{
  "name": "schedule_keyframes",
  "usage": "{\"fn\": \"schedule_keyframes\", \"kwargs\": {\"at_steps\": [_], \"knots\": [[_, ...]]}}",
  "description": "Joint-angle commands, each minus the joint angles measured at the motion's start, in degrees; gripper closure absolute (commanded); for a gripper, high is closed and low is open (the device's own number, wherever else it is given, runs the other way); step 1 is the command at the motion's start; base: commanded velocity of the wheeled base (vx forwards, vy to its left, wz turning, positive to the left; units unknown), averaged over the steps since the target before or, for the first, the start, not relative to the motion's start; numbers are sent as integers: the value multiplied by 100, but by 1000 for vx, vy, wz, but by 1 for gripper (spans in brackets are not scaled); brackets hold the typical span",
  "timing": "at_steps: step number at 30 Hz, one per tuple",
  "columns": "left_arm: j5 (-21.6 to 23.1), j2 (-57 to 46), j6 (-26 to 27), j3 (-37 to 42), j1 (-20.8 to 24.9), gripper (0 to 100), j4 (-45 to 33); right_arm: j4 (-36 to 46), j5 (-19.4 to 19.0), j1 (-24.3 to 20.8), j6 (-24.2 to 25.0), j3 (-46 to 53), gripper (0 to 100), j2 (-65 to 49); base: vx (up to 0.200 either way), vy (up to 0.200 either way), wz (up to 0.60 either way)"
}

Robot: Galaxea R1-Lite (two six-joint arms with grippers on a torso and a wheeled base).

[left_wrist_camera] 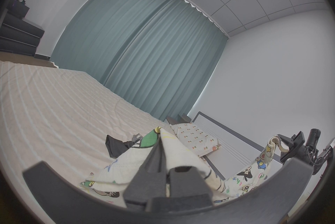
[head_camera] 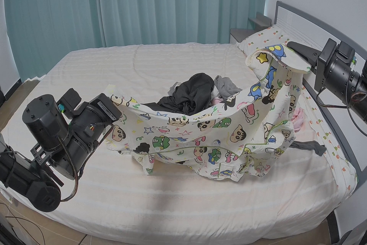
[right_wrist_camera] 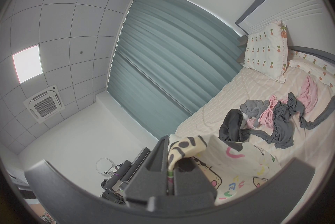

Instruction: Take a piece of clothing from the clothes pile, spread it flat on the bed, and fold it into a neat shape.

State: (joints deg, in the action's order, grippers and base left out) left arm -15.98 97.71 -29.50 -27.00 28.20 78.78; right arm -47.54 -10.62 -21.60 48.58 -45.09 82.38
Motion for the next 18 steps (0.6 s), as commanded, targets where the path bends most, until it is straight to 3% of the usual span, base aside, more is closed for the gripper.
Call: {"fn": "schedule_keyframes", "kwargs": {"at_steps": [1, 18], "knots": [[25, 20, -12, -16, -25, 100, 6, -1, -10, -2, 2, 9, 100, 6, 0, 0, 0], [60, 47, -3, -130, -332, 100, 6, -1, -10, -116, -6, 1, 100, 50, 0, 188, 0]]}}
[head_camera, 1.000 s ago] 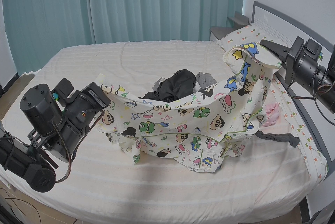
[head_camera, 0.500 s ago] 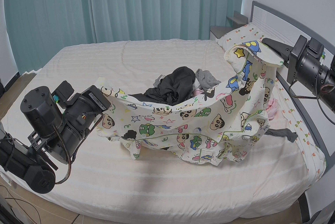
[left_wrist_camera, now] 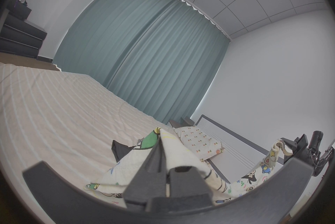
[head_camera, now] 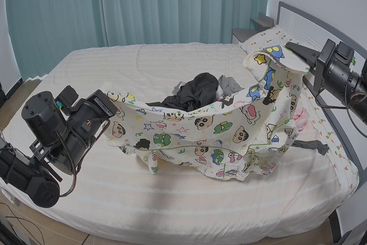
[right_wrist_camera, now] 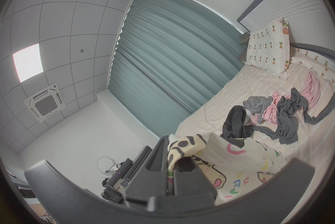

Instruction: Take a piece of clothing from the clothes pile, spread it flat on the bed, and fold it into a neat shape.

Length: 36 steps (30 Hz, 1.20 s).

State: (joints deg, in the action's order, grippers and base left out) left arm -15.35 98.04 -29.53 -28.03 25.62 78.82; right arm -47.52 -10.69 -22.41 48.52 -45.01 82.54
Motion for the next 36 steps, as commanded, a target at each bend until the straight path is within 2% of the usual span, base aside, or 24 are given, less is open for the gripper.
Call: {"fn": "schedule_keyframes", "kwargs": {"at_steps": [1, 24, 36], "knots": [[-3, 14, -1, -27, -84, 100, 1, -3, 6, -53, 0, -8, 100, 34, 0, 200, 0], [-47, -127, 43, -256, -374, 100, -7, -3, 41, -519, -35, -430, 100, 350, 0, 200, 0], [-56, -224, 52, -212, -471, 100, -25, -3, 32, -616, -44, -465, 100, 473, 0, 200, 0]]}}
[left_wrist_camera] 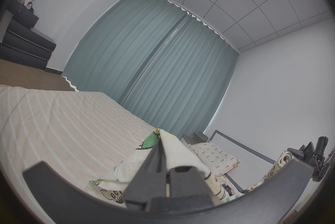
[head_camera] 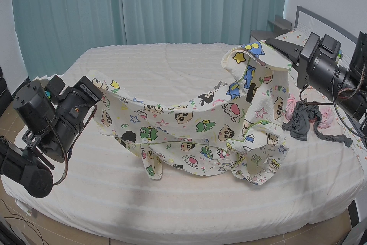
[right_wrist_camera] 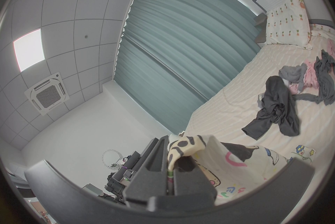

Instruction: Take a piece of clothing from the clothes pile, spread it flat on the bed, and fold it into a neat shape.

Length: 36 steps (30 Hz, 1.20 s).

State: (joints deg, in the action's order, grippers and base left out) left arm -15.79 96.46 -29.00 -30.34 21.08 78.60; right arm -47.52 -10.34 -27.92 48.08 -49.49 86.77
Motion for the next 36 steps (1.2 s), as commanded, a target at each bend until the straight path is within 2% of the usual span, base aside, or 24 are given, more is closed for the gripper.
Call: {"fn": "schedule_keyframes", "kwargs": {"at_steps": [1, 8, 36], "knots": [[-12, -84, 0, 28, 2, 100, -3, -3, -3, -82, -9, -16, 100, 50, 0, 200, 0], [-21, -145, 0, 134, -16, 100, -3, -3, -3, -232, -9, -16, 100, 103, 0, 200, 0], [-30, -216, 17, 274, -42, 100, -21, -12, -3, -311, -9, -52, 100, 217, 0, 200, 0]]}}
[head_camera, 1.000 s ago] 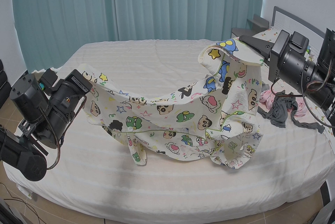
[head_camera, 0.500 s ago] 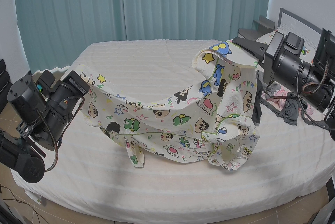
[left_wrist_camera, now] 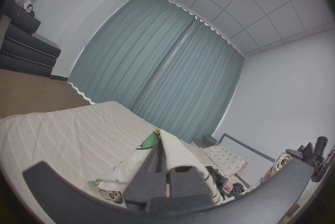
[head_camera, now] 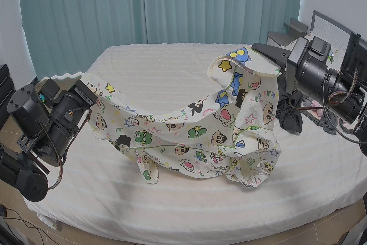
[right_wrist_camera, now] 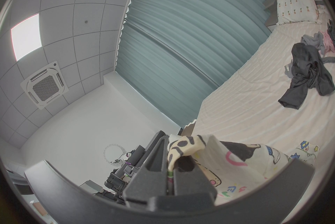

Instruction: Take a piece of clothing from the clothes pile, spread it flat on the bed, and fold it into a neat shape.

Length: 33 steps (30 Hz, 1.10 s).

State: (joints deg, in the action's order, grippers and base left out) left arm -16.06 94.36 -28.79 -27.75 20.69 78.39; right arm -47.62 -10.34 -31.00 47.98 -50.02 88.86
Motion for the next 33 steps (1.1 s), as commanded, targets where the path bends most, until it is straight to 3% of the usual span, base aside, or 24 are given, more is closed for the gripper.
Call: {"fn": "schedule_keyframes", "kwargs": {"at_steps": [1, 14, 26, 33], "knots": [[-3, -5, -3, 15, -3, 100, 1, -2, -3, -2, 1, 10, 100, 9, 0, 200, 0], [-64, -22, -3, 41, 5, 100, 1, -2, 5, -2, -8, 45, 100, -88, 0, 200, 0], [-73, -93, -3, 252, 58, 100, 1, -2, 14, 15, 1, 370, 100, -237, 0, 0, 0], [-73, -260, -3, 463, 67, 100, 1, 7, 49, -2, -8, 625, 100, -466, -200, 0, 0]]}}
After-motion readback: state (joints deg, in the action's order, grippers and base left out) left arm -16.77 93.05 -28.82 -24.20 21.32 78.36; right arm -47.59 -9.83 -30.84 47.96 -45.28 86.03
